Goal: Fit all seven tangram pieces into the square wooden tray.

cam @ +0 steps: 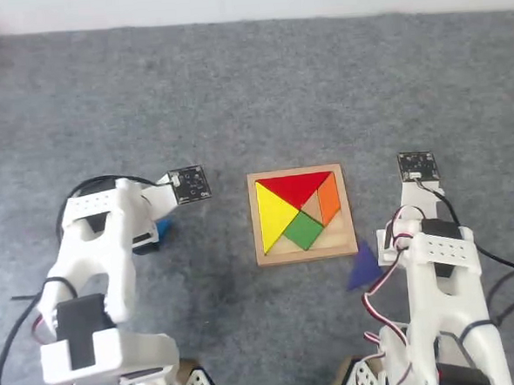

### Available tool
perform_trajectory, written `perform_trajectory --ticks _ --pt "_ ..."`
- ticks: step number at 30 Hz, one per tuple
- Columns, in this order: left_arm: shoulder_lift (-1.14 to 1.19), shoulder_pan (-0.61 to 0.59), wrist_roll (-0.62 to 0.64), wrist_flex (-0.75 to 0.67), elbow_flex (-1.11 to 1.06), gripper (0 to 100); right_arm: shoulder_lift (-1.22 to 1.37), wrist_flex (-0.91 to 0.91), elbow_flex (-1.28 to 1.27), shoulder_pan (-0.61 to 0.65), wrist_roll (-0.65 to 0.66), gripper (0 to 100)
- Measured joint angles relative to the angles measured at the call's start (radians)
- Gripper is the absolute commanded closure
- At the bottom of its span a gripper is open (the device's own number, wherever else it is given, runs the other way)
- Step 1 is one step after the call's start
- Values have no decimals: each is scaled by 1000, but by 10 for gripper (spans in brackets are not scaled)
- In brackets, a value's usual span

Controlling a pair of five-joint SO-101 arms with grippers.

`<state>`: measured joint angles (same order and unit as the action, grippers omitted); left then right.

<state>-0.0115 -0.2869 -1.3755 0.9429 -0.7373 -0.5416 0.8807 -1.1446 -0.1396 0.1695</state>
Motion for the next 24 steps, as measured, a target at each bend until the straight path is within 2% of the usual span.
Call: perform_trajectory --ticks 7,11,18,24 --pt "0 35 0 0 0 798 0 0 0 -2 0 638" --pt "34 35 0 5 23 838 0 0 0 0 0 638" --pt "130 35 8 124 133 852 0 0 0 0 0 638" --pt "157 38 48 135 160 901 0 0 0 -2 0 638"
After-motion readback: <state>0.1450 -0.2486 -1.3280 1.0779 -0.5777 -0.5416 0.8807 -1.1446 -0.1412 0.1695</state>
